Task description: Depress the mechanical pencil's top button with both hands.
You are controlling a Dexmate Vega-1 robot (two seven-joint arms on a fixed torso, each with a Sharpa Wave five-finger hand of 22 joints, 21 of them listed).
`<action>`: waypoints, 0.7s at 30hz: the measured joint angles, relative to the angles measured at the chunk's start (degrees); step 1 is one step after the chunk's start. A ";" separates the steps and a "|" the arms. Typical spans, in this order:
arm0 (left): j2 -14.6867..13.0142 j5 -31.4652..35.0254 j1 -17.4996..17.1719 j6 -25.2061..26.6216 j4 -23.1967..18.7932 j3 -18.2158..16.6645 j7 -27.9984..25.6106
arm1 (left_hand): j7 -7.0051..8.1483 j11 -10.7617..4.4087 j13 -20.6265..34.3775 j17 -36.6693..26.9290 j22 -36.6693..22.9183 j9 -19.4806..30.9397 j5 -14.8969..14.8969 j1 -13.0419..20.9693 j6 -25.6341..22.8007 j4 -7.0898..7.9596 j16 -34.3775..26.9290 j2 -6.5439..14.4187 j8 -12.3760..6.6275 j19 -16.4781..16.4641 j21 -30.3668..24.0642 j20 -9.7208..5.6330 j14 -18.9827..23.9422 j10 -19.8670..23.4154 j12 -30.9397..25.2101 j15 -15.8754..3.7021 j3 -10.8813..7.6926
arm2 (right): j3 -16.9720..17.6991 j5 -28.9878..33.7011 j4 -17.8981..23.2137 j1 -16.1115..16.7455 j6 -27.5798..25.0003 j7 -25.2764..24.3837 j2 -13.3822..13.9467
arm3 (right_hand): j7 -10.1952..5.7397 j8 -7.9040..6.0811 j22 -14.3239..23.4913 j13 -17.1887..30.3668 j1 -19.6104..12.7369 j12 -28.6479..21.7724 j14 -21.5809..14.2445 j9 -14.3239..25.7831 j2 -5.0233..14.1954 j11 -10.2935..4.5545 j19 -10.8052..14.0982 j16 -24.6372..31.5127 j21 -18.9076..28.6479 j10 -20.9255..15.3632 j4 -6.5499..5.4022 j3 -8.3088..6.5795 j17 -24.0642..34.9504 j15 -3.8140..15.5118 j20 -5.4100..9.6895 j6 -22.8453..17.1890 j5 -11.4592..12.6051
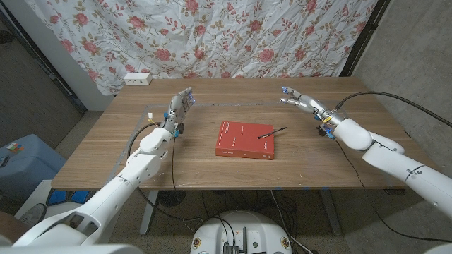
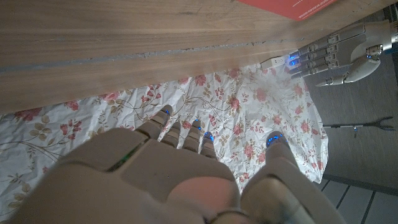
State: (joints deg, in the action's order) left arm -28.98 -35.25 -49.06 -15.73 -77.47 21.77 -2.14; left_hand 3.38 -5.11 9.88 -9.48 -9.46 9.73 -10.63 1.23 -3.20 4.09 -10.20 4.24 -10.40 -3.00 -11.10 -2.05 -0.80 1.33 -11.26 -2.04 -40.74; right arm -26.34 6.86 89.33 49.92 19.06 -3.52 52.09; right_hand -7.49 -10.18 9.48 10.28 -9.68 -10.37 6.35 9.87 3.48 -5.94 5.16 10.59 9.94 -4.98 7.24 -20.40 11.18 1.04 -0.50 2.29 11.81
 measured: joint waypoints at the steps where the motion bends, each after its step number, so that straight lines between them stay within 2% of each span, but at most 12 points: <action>1: 0.03 0.12 -0.19 0.00 -0.20 -0.01 -0.45 | 0.00 0.00 0.00 0.00 0.00 0.00 0.00 0.00 0.00 0.00 0.00 0.00 0.00 0.00 0.00 0.00 0.00 0.00 0.00 0.00 0.00 | 0.00 0.42 0.00 0.00 -0.19 -0.01 0.00 | -0.01 0.00 0.00 0.00 0.00 0.00 0.01 0.10 0.00 0.00 -0.18 0.00 0.00 0.00 0.05 0.07 0.00 -0.01 0.19 -0.01 0.00; 4: 0.22 0.12 -0.68 0.00 -0.66 -0.02 -0.45 | 0.30 -0.31 0.00 0.00 0.00 0.00 0.00 0.00 -0.31 0.00 0.00 0.00 0.00 0.00 0.00 0.00 0.00 0.31 0.00 0.00 0.00 | 0.00 2.97 0.00 0.00 -1.58 -0.03 0.00 | -0.22 -0.23 0.00 0.00 -0.57 0.00 0.03 0.15 -0.04 -0.48 -0.82 0.00 0.00 0.13 0.36 -0.25 0.00 -0.03 -0.02 -0.22 -0.46; 5: 0.32 0.53 -0.82 0.00 -0.77 -0.02 -1.74 | 0.30 -0.31 0.00 0.00 0.00 0.00 0.00 0.00 -0.30 0.00 0.00 0.00 0.00 -0.07 0.00 -0.07 0.21 0.31 0.00 0.20 0.00 | -0.25 3.72 2.08 0.23 -2.02 -0.03 1.52 | -0.20 -0.23 0.00 0.00 -1.00 0.00 0.39 0.15 -0.39 -0.66 -1.33 0.00 0.00 -0.04 0.60 -0.31 0.00 -0.14 -0.13 -0.24 -0.50; 7: 0.50 0.53 -0.99 0.00 -0.88 -0.02 -1.74 | 0.30 -0.31 0.00 0.00 0.00 0.00 0.00 0.00 -0.31 0.00 0.00 0.00 0.00 -0.62 0.00 0.00 0.30 0.31 0.00 0.30 0.00 | -0.25 4.93 2.08 0.23 -2.79 0.00 1.52 | -0.12 -0.23 0.00 0.00 -0.99 0.00 0.96 0.15 -0.37 -0.74 -1.82 0.00 0.00 -0.12 0.84 -0.41 0.00 -0.34 -0.22 -0.77 -0.50; 8: 0.63 0.83 -1.08 -0.11 -0.90 -0.02 -2.47 | 0.30 -0.27 0.00 0.00 0.00 0.00 0.00 0.00 -0.30 0.00 0.00 0.00 0.00 -0.62 0.00 0.00 0.30 0.34 0.00 0.30 0.00 | -0.31 5.50 3.80 0.46 -3.20 0.09 2.67 | -0.16 -0.47 0.00 0.00 -1.01 0.00 1.15 0.15 -0.34 -0.88 -2.05 0.00 0.00 -0.26 0.99 -0.55 0.00 -0.54 -0.45 -0.91 -0.50; 9: 0.75 0.88 -1.13 -0.20 -0.90 -0.02 -2.56 | 0.30 -0.09 0.00 0.00 0.00 0.00 0.00 0.00 -0.30 0.00 0.00 0.00 0.00 -0.62 0.00 0.00 0.30 0.53 0.00 0.30 0.00 | -0.32 6.30 4.31 0.52 -3.82 0.33 3.03 | 0.00 -0.64 0.00 -0.01 -1.44 0.00 1.36 0.15 0.08 -0.95 -2.21 0.00 0.00 -0.34 1.00 -0.56 0.00 -0.75 -0.61 -1.06 -0.50; 16: 1.36 1.69 -1.41 -0.73 -0.83 0.18 -3.94 | 0.30 0.00 0.01 0.01 0.00 0.00 0.00 0.00 -0.30 0.00 0.00 0.00 0.00 -0.62 0.00 0.00 0.56 0.62 0.00 0.04 0.00 | -0.35 9.02 7.79 0.78 -6.88 2.50 5.16 | -0.31 -0.64 -0.01 -0.01 -2.50 0.00 2.57 0.14 -0.36 -1.35 -3.26 0.00 0.00 -0.13 1.94 -1.21 0.01 -1.96 -0.84 -1.37 -1.01; 18: 1.41 1.95 -1.56 -0.78 -0.87 0.19 -4.44 | 0.30 -0.21 0.00 0.01 0.00 0.00 0.00 0.00 -0.30 0.00 0.00 0.00 0.00 -0.62 0.00 0.00 0.61 0.83 0.00 0.00 0.00 | -0.35 9.75 8.67 0.80 -8.19 3.73 5.68 | -0.33 -0.64 -0.01 -0.01 -3.19 -0.03 2.78 0.14 0.28 -1.76 -3.26 0.00 0.00 -0.54 2.25 -1.52 0.01 -2.17 -0.83 -1.35 -1.01; 19: 1.44 2.20 -1.75 -0.80 -1.05 0.20 -4.93 | 0.30 -0.31 0.01 0.01 0.00 0.00 0.00 0.00 -0.30 0.00 0.00 0.00 0.00 -0.62 0.00 0.00 0.61 0.93 0.00 0.00 0.00 | -0.35 9.84 9.61 0.80 -8.34 3.87 6.22 | -0.53 -0.64 -0.01 -0.01 -3.88 -0.23 2.78 0.14 -0.39 -1.76 -3.27 0.00 0.00 -0.53 2.43 -1.70 0.01 -2.17 -0.85 -1.14 -1.01; 21: 1.45 2.53 -1.91 -0.83 -1.29 0.19 -5.55 | 0.30 -0.30 0.01 0.01 0.00 0.00 0.00 0.00 -0.30 0.00 0.00 0.00 0.00 -0.62 0.00 0.00 0.61 0.93 0.00 0.00 0.00 | -0.33 10.44 10.93 0.80 -9.49 4.99 6.93 | -0.94 -0.87 -0.01 -0.01 -4.76 -0.27 2.77 0.14 0.36 -2.17 -3.57 0.05 0.00 -0.95 2.86 -2.13 0.01 -2.17 -1.15 -1.34 -0.92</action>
State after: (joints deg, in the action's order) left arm -27.54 -32.71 -50.97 -16.56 -78.75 21.96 -7.69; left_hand 3.68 -5.42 9.88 -9.48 -9.46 9.72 -10.63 1.23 -3.50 4.09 -10.20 4.24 -10.40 -3.62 -11.09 -2.05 -0.19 2.25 -11.26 -2.04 -40.74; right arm -26.67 17.30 100.26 50.73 9.57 1.47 59.02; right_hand -8.42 -11.05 9.47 10.27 -14.44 -10.63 9.12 10.01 3.84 -8.11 1.59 10.64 9.94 -5.93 10.10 -22.53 11.19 -1.13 -1.65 0.94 10.89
